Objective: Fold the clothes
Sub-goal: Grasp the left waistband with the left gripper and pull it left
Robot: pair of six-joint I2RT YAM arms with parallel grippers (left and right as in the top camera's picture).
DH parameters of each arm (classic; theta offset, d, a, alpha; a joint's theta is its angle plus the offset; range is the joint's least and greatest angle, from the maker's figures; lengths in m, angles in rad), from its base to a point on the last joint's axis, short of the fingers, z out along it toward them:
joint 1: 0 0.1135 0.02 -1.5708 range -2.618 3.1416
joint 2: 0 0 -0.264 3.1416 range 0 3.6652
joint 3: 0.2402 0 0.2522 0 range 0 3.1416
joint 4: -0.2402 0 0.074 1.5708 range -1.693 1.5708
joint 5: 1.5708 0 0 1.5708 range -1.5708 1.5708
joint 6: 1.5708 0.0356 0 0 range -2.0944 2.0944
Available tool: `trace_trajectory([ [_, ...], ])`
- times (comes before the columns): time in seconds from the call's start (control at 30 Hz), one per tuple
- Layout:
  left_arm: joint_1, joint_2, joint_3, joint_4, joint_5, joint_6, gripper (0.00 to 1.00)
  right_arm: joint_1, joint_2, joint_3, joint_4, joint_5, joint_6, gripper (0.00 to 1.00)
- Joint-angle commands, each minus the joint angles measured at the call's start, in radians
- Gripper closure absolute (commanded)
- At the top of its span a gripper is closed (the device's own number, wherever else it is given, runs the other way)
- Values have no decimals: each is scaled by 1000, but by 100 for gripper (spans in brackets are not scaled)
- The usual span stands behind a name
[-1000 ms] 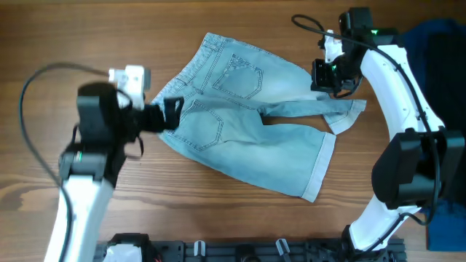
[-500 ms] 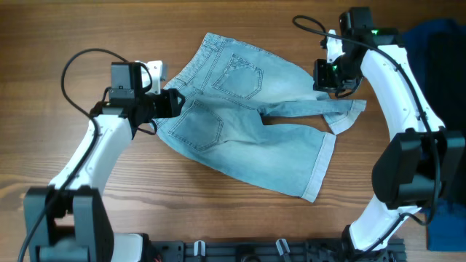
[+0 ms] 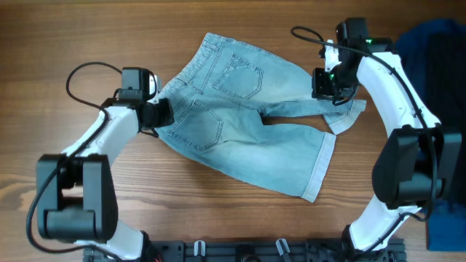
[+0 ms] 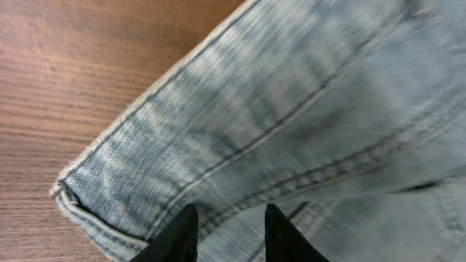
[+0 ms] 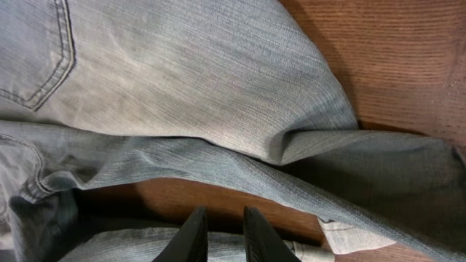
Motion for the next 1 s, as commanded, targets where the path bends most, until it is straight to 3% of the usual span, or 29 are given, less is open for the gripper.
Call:
trace_trajectory([
  [0.0, 10, 68, 10, -25, -49, -56, 69, -5, 11, -4, 21, 14, 7, 83],
  [0.23, 61, 185, 10, -76, -69, -129, 68, -5, 11, -4, 71, 14, 4, 77],
  [0.53, 208, 193, 10, -214, -76, -155, 68, -5, 11, -4, 96, 14, 3, 74],
  [0.73, 303, 192, 10, -296, -106, -155, 76, -5, 11, -4, 100, 14, 3, 72],
  [0.83, 323, 182, 11, -330, -85, -155, 95, -5, 11, -4, 100, 14, -1, 71],
  [0.97, 313, 113, 65, -419, -8, -155, 94, -4, 11, -4, 118, -27, -5, 67],
])
